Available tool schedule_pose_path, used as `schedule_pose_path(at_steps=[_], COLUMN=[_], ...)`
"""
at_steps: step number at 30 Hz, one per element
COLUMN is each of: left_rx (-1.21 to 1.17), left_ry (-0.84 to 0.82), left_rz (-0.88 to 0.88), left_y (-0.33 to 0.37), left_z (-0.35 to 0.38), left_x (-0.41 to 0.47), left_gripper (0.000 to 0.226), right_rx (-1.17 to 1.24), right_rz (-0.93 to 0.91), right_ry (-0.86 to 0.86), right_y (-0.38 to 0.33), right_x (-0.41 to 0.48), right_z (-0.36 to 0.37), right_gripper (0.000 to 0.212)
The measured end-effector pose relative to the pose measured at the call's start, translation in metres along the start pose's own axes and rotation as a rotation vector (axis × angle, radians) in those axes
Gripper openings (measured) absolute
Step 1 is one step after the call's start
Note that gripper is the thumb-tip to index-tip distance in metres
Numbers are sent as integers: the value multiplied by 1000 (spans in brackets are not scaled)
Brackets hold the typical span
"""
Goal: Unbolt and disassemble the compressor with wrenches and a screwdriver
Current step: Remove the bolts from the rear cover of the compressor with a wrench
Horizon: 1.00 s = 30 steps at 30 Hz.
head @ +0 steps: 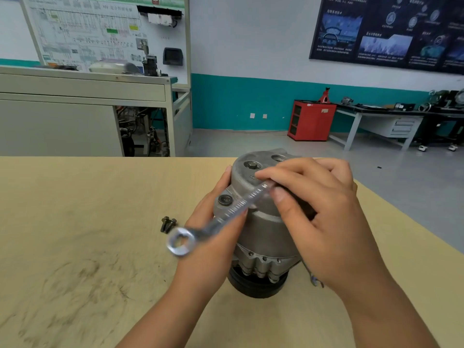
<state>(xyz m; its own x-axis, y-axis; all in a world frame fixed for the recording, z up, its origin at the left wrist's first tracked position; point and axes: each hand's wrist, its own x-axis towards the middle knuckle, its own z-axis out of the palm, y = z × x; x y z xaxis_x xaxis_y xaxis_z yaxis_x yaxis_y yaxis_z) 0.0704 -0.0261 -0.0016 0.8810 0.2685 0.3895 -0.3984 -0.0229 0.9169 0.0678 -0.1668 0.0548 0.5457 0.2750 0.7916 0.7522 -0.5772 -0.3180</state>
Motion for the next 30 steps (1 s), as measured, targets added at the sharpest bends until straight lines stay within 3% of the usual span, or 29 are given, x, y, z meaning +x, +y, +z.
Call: schedule_pose_path(at_steps=[6,10,15,19,23,28,30], left_rx=[21,23,38,261,574,637,616], left_ry=[-37,-38,-28,90,-99,-171,-150], left_rz=[119,129,146,331,647,637,631], left_y=[6,5,5,19,40,45,44], left_z=[-3,-2,2,-1,-6,-2,-2], left_x=[-13,-8,-9,-9,0,-1,-3], left_gripper=[62,65,64,55,48,40,38], right_rx=[136,425,607,774,889,937,807], right_rz=[4,205,420,542,584,652,711], right_ry=[221,355,421,401,318,256,291], right_y=[-1,2,1,7,13,18,19], right_x=[-9,-15,-10,-5,0,2,-1], right_z=[12,23,26,22,20,15,15], right_gripper=[20,17,15,19,17,15,30])
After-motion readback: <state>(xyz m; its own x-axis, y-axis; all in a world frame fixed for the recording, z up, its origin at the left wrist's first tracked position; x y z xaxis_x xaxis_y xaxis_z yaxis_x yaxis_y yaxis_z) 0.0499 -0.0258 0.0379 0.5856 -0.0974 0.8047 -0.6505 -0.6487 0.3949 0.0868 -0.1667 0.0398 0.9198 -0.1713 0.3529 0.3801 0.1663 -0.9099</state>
